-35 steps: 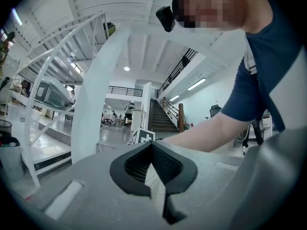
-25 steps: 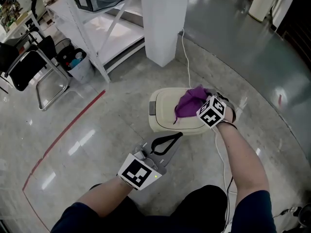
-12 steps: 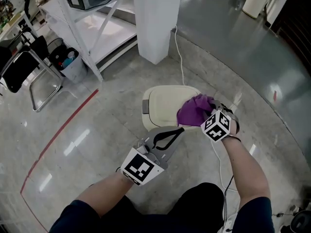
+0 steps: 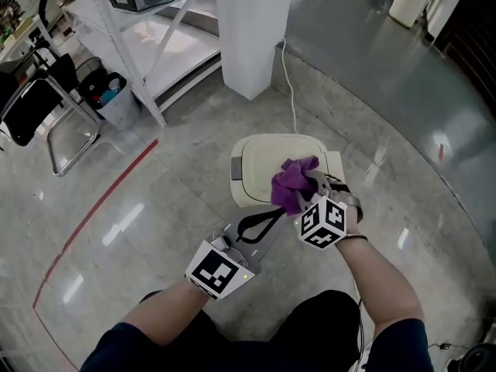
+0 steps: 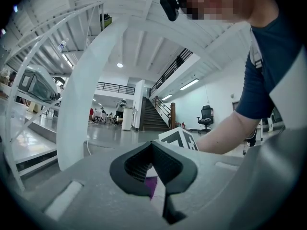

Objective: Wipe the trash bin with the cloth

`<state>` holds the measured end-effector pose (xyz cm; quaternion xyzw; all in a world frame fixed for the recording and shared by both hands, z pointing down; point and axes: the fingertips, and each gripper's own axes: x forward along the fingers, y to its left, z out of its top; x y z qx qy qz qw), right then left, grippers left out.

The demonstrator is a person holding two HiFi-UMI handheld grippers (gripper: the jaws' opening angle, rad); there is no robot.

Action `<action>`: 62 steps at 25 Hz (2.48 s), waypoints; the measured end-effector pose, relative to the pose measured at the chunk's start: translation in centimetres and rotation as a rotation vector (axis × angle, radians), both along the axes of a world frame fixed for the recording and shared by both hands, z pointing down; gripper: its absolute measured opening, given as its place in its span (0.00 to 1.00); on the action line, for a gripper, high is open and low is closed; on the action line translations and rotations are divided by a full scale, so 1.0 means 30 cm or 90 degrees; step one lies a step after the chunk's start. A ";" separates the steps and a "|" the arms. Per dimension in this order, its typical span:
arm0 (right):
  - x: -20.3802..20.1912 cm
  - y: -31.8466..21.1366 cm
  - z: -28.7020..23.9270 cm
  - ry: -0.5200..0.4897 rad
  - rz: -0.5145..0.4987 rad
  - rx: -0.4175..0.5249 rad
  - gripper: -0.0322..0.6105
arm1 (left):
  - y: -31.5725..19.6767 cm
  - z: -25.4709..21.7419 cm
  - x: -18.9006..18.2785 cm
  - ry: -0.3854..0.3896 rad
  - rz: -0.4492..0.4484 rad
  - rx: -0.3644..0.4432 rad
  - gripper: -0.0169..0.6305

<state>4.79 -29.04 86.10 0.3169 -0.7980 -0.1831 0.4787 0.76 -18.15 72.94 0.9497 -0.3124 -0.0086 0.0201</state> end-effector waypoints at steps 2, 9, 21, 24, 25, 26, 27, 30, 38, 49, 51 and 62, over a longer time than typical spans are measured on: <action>-0.095 0.019 -0.005 -0.002 -0.031 0.002 0.17 | 0.014 -0.007 -0.014 0.006 -0.001 -0.003 0.02; -0.387 0.123 -0.001 -0.037 -0.136 -0.011 0.17 | 0.064 -0.051 -0.100 0.024 -0.017 -0.006 0.02; -0.156 0.157 0.024 -0.047 -0.086 -0.020 0.17 | 0.051 -0.022 -0.091 0.012 -0.011 -0.011 0.02; -0.034 0.146 0.027 -0.049 -0.042 -0.018 0.17 | 0.054 -0.010 -0.044 0.009 0.007 -0.012 0.02; 0.006 0.141 0.028 -0.050 -0.026 -0.016 0.17 | 0.054 -0.004 -0.030 0.007 0.012 -0.014 0.02; 0.047 0.136 0.028 -0.050 -0.012 -0.014 0.17 | 0.051 0.003 -0.017 0.003 0.016 -0.016 0.02; 0.087 0.131 0.027 -0.050 0.002 -0.012 0.17 | 0.049 0.011 -0.004 -0.002 0.020 -0.018 0.02; 0.196 0.130 0.030 -0.047 0.037 -0.011 0.17 | 0.046 0.032 0.032 -0.016 0.031 -0.021 0.02; 0.268 0.143 0.047 -0.049 0.061 -0.009 0.17 | 0.048 0.037 0.094 -0.033 0.042 -0.027 0.02; 0.176 0.212 -0.173 -0.116 0.063 0.009 0.17 | 0.086 -0.064 0.045 -0.027 0.003 -0.053 0.02; 0.138 0.244 -0.249 -0.127 0.058 0.007 0.17 | 0.092 -0.115 0.007 -0.029 -0.018 -0.058 0.02; -0.005 0.484 -0.858 -0.195 0.059 -0.031 0.17 | 0.199 -0.710 -0.152 -0.056 -0.083 -0.072 0.02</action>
